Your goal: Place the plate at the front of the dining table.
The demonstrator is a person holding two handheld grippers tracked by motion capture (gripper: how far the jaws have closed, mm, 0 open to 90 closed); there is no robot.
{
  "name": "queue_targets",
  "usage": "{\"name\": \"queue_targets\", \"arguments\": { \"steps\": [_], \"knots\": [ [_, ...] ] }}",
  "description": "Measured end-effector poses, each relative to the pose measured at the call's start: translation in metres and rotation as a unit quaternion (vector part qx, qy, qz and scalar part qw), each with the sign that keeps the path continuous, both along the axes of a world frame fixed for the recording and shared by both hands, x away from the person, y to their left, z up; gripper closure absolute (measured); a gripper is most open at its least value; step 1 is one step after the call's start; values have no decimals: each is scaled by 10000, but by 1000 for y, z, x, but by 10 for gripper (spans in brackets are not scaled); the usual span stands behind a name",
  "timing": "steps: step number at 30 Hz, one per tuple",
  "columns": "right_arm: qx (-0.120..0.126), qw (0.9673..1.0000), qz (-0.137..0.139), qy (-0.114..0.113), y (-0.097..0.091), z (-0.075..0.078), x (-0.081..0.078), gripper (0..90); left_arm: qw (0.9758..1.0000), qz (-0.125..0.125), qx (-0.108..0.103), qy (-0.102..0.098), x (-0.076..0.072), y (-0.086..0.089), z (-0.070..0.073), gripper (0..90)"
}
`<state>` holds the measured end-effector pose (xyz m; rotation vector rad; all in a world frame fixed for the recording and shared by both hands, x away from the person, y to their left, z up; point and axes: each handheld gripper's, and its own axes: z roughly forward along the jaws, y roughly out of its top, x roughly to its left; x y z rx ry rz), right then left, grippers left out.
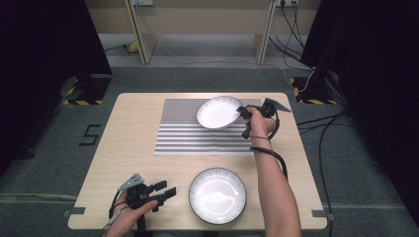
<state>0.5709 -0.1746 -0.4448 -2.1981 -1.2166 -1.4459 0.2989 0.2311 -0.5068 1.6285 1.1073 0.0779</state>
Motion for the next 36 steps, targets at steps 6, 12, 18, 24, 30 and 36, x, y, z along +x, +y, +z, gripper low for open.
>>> {"name": "queue_targets", "arguments": {
  "steps": [6,12,18,24,30,36],
  "knots": [
    [-30,10000,19,17,4,-3,2,728,10000,-3,7,-4,0,0,0,376],
    [-16,10000,12,59,7,-7,5,727,10000,10,-14,-13,0,1,0,376],
    [-50,10000,-6,51,8,-9,7,725,10000,-8,-9,-2,0,0,0,376],
    [-15,10000,-31,78,10,-12,9,723,10000,2,11,7,0,1,0,376],
    [-7,10000,-38,77,13,-13,12,722,10000,-9,7,7,1,1,-1,376],
    [-33,9999,-20,99,15,-16,13,721,10000,-5,-5,11,0,1,-1,376]
  ]
}}
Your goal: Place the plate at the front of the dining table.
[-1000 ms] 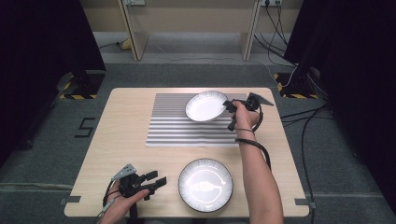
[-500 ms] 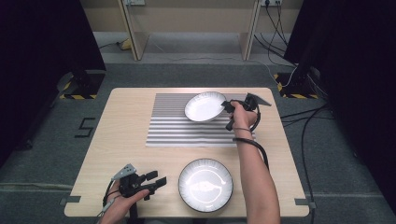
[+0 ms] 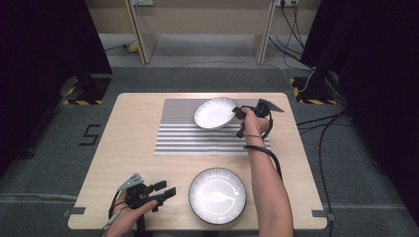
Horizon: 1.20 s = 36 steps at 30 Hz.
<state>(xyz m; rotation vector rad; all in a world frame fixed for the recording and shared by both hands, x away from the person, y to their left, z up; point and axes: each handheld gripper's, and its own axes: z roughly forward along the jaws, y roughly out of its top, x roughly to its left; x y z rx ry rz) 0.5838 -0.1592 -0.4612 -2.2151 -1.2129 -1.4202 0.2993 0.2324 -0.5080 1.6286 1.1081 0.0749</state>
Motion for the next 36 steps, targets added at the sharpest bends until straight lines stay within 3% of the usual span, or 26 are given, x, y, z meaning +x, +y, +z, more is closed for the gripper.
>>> {"name": "queue_targets", "arguments": {
  "steps": [36],
  "knots": [
    [-146,9998,77,74,7,-11,4,714,10000,-29,10,1,1,0,-1,376]
  ]
}}
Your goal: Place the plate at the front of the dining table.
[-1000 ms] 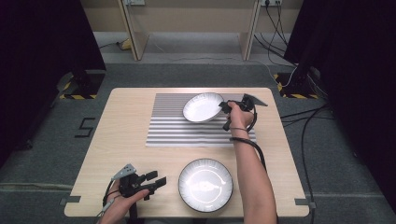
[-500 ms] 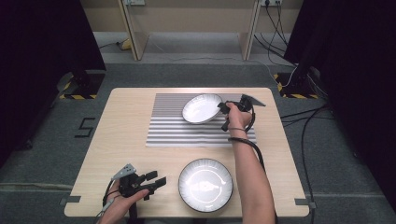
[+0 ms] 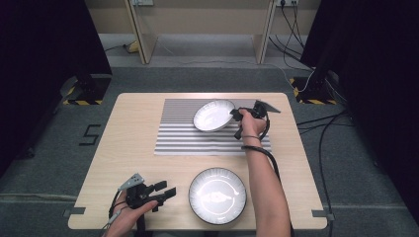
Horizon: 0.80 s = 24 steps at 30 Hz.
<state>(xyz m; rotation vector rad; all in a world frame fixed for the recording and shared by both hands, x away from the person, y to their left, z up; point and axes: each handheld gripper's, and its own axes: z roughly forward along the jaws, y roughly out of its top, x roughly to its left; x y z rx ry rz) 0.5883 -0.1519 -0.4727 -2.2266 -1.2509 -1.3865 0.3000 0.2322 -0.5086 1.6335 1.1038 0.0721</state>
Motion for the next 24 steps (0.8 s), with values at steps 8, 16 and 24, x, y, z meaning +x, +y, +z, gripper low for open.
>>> {"name": "queue_targets", "arguments": {
  "steps": [8,16,24],
  "knots": [
    [-128,9999,32,41,-2,-3,0,733,10000,-13,-11,-17,0,-1,0,376],
    [-187,9997,10,123,-6,-10,-1,751,10000,-35,-6,-20,0,-1,1,376],
    [-328,9992,-90,218,-9,-15,-3,757,10000,-81,-30,-36,-1,-2,1,376]
  ]
}}
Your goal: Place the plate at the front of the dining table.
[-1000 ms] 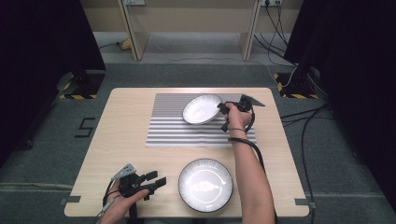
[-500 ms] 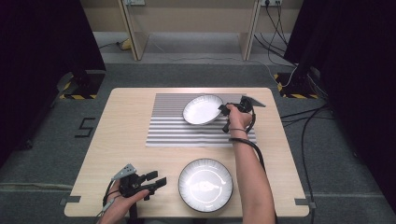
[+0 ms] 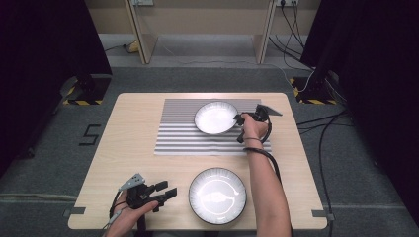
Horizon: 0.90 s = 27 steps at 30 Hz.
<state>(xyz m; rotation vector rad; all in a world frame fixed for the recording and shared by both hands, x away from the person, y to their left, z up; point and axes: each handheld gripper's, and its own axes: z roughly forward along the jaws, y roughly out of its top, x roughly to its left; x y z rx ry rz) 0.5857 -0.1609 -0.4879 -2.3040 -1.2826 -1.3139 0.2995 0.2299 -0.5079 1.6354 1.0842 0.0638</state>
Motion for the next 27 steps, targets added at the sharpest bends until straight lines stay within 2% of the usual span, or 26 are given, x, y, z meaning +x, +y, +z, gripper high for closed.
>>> {"name": "queue_targets", "arguments": {
  "steps": [2,5,7,17,22,27],
  "knots": [
    [-120,9999,16,20,-1,-1,0,749,10000,-13,12,-7,0,0,0,376],
    [-169,9998,-36,36,-4,-2,-1,747,10000,-21,19,-20,0,-1,0,376],
    [-97,9999,-35,18,-6,-3,-2,742,10000,-21,23,-20,0,-1,0,376],
    [-44,9999,-91,-67,-10,5,-5,649,10000,-6,23,-45,0,0,1,376],
    [-21,9997,-202,-119,-19,9,-12,606,10000,-29,-26,-77,-1,-1,1,371],
    [-2,9998,-170,-143,-27,10,-21,586,9999,-28,-28,-93,-1,0,1,366]
  ]
}}
